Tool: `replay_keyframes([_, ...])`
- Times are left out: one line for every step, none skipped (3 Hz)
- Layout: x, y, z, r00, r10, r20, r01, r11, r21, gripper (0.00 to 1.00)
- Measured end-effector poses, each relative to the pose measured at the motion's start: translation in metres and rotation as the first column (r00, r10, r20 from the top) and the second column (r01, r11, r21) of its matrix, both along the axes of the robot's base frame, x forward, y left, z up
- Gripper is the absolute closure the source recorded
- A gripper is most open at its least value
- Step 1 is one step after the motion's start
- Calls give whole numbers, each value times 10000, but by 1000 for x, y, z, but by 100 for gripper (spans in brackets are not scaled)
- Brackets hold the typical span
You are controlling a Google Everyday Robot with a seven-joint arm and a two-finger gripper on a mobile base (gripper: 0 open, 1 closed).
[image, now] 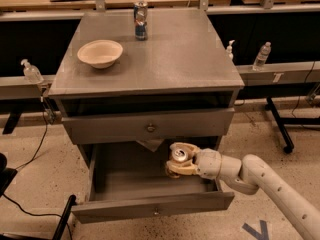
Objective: Place orange can into middle drawer
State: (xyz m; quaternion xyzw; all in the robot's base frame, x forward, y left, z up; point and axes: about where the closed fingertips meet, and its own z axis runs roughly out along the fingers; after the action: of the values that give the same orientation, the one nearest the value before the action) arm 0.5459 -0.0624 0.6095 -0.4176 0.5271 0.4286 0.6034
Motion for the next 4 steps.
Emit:
replay_keyframes([15, 4, -19, 9989, 247, -410, -274, 9974, -663, 100])
replay_keyframes([33, 17, -52, 9946, 531, -889, -644, 9895, -1293, 100])
replay_keyframes([38, 27, -74, 9914, 706, -1101, -864, 9854, -1464, 100])
replay_keyframes([36, 34, -84, 9899, 707, -1228, -918, 9802, -1756, 100])
